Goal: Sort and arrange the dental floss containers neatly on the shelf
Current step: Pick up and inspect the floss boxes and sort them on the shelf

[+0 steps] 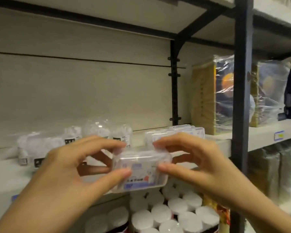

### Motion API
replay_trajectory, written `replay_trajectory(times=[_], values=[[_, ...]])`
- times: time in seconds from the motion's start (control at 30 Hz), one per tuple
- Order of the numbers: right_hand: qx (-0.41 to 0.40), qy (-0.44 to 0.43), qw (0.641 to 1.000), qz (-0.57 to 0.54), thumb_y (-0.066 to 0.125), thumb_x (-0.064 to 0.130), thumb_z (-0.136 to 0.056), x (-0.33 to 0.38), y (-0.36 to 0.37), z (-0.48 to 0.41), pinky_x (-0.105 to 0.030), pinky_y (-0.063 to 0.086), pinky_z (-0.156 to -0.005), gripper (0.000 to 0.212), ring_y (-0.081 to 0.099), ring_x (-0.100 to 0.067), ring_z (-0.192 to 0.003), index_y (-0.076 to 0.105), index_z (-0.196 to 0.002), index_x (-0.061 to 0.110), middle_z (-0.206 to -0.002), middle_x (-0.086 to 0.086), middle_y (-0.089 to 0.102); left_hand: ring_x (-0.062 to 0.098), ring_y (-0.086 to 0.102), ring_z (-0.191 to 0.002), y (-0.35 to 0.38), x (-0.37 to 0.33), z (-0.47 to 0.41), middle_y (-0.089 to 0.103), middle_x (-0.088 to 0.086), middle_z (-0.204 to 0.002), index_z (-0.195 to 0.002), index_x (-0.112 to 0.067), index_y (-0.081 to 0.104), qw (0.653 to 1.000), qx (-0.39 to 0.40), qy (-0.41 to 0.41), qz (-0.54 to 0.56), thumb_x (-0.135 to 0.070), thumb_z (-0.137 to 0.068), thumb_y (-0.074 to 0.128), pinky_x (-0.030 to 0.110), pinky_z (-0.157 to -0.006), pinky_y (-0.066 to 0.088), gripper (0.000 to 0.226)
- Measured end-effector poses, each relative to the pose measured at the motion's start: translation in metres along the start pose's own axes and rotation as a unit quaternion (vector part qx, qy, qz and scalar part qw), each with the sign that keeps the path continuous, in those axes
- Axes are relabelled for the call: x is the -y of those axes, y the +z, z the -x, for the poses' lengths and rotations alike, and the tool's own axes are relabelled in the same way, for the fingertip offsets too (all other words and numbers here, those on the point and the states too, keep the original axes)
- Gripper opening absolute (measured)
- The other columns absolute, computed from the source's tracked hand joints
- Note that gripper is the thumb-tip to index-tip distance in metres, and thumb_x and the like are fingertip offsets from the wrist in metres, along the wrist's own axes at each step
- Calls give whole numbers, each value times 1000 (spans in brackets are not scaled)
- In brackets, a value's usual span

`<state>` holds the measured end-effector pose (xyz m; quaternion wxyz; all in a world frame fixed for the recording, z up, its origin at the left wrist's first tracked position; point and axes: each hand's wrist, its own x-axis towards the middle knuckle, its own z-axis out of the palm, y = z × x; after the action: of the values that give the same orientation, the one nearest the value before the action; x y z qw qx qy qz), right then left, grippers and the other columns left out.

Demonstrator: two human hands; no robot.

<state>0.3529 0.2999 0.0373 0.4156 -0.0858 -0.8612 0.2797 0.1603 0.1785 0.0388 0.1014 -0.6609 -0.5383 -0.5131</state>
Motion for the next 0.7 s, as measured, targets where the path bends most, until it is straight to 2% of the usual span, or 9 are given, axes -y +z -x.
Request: replay_trajectory(times=[0.03,0.1,0.23,0.3,0.37,0.47,0.53,0.7], values=[[-2,-11,1000,11,67,38,-70,-8,-17,-4,-16,53,-76,36,62,0,-99,64,-105,32,-106,19,65,0,67,-74,12,-8,-10,68,-21,-90,-90,-50,69,1000,-6,-11,-1,-54,-53,73,15,-64,56,38],[9,-30,999,36,65,39,-69,-22,-51,-20,-12,52,-75,38,62,2,-99,62,-106,32,-104,18,67,2,66,-78,39,-20,-36,66,-19,-91,-91,-43,70,999,1,-27,-19,-53,-58,76,10,-65,53,35],[37,-67,990,114,62,42,-71,-47,-101,-73,-5,48,-73,40,60,6,-96,59,-110,32,-104,21,62,2,65,-80,66,-28,-100,68,-10,-84,-93,-28,69,995,-23,-56,-78,-33,-68,74,7,-63,50,26],[44,-89,984,151,64,35,-76,-57,-115,-106,-5,48,-76,40,61,3,-95,59,-115,27,-107,19,60,5,64,-79,71,-24,-130,67,-11,-87,-96,-23,68,988,-24,-56,-142,-24,-73,75,12,-70,53,25],[55,-106,975,189,65,29,-80,-69,-119,-136,-13,51,-80,41,61,-4,-96,59,-119,21,-112,11,62,12,62,-78,72,-14,-156,66,-7,-84,-99,-17,69,979,-16,-60,-194,-22,-74,75,19,-75,52,26],[117,-80,966,215,66,26,-82,-92,-112,-165,-24,51,-85,40,61,-10,-99,59,-120,17,-118,1,63,14,59,-80,74,3,-178,68,1,-90,-103,-12,70,954,44,-97,-279,-24,-76,74,15,-68,44,29],[160,-62,958,231,67,24,-82,-106,-103,-175,-30,52,-88,37,63,-13,-99,61,-118,16,-117,-2,65,14,59,-83,76,15,-186,70,4,-96,-103,-10,70,937,100,-111,-317,-24,-78,73,20,-69,44,29],[222,-47,937,264,68,21,-81,-127,-89,-190,-26,49,-89,35,63,-14,-99,64,-115,13,-113,-2,68,12,56,-79,85,38,-197,69,2,-96,-103,-12,69,896,220,-160,-352,-23,-79,72,11,-62,40,27]])
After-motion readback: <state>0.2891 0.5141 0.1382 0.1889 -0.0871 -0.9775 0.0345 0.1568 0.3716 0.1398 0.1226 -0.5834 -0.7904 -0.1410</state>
